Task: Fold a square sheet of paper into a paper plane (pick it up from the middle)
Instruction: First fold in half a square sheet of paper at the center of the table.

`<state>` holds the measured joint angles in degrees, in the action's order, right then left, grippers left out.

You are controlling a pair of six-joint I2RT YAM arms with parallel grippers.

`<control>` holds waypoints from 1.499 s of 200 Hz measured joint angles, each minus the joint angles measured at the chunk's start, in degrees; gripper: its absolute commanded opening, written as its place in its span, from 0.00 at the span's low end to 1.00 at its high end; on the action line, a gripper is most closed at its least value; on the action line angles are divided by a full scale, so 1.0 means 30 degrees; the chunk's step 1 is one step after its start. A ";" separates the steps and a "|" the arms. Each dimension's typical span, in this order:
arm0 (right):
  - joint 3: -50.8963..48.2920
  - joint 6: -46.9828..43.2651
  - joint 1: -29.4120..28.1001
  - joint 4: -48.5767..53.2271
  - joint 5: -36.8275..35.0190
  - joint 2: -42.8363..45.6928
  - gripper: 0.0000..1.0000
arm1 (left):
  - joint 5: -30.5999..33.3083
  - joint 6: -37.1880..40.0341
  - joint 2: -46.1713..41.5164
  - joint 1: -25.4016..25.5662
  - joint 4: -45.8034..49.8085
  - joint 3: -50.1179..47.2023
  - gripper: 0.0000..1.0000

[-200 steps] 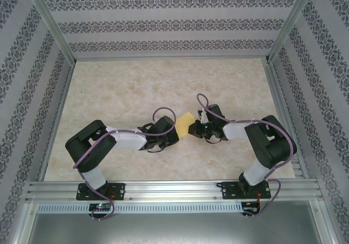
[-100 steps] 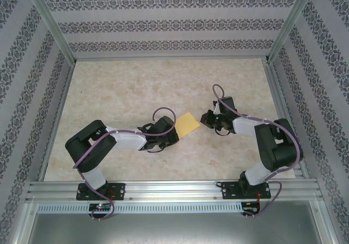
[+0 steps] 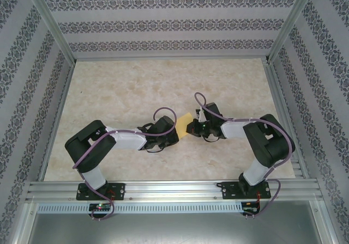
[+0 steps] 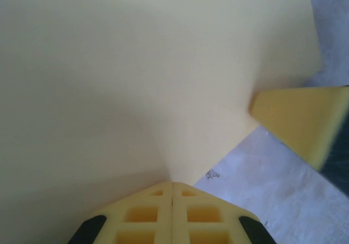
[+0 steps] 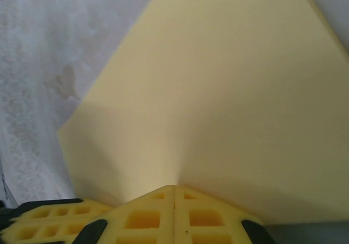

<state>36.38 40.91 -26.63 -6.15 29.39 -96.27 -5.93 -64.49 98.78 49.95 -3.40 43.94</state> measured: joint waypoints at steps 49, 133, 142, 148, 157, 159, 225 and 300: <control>0.0138 0.0007 0.0015 -0.0015 0.0168 -0.0219 0.00 | -0.0495 0.1501 -0.0146 0.0000 0.0204 0.0051 0.06; 0.0415 -0.0102 0.0044 0.0342 0.0328 -0.0430 0.00 | -0.1268 0.3650 0.0109 -0.0168 0.1020 0.2237 0.06; 0.0437 -0.0102 0.0044 0.0342 0.0379 -0.0459 0.00 | -0.1268 0.3745 0.0328 -0.0219 0.1056 0.2244 0.05; 0.0437 -0.0102 0.0051 0.0335 0.0393 -0.0466 0.00 | -0.1260 0.3796 0.0503 -0.0255 0.1151 0.2244 0.05; 0.0452 -0.0102 0.0051 0.0342 0.0401 -0.0474 0.00 | -0.1195 0.3869 0.0794 -0.0291 0.1297 0.2237 0.05; 0.0452 -0.0109 0.0051 0.0342 0.0401 -0.0488 0.00 | -0.1195 0.3876 0.0867 -0.0299 0.1341 0.2237 0.05; 0.0619 -0.0102 0.0051 0.0488 0.0495 -0.0663 0.00 | -0.1056 0.3920 0.1166 -0.0393 0.1392 0.1938 0.05; 0.1319 -0.0117 0.0044 0.1151 0.0743 -0.1231 0.00 | -0.1209 0.3271 -0.0576 -0.0525 -0.0153 -0.0758 0.05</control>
<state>40.34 40.56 -26.50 -2.70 31.62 -99.96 -9.56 -54.68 97.06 48.38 -3.86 41.67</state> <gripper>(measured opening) 0.047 0.053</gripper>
